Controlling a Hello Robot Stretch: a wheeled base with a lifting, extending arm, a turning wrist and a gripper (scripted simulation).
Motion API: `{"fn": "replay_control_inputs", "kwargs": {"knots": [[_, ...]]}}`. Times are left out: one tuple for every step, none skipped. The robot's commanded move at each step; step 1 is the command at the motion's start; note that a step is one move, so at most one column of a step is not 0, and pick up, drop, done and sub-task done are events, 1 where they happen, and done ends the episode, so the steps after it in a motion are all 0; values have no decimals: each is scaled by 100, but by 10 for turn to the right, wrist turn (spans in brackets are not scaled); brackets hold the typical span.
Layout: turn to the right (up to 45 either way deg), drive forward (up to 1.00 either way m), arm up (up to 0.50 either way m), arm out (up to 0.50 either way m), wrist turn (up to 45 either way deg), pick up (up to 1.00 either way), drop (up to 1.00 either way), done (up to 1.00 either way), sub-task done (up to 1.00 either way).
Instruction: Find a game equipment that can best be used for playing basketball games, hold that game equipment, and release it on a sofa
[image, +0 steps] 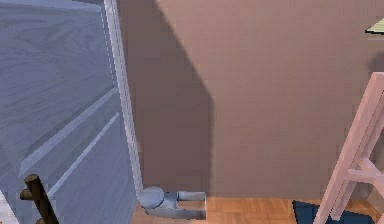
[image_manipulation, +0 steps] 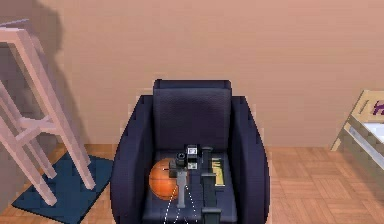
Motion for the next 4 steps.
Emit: {"fn": "replay_control_inputs", "kwargs": {"knots": [[0, 0, 0, 0, 450, 0, 0, 0, 0], [0, 0, 0, 0, 450, 0, 0, 0, 0], [0, 0, 0, 0, 450, 0, 0, 0, 0], [0, 0, 0, 0, 180, 0, 0, 0, 0]]}}
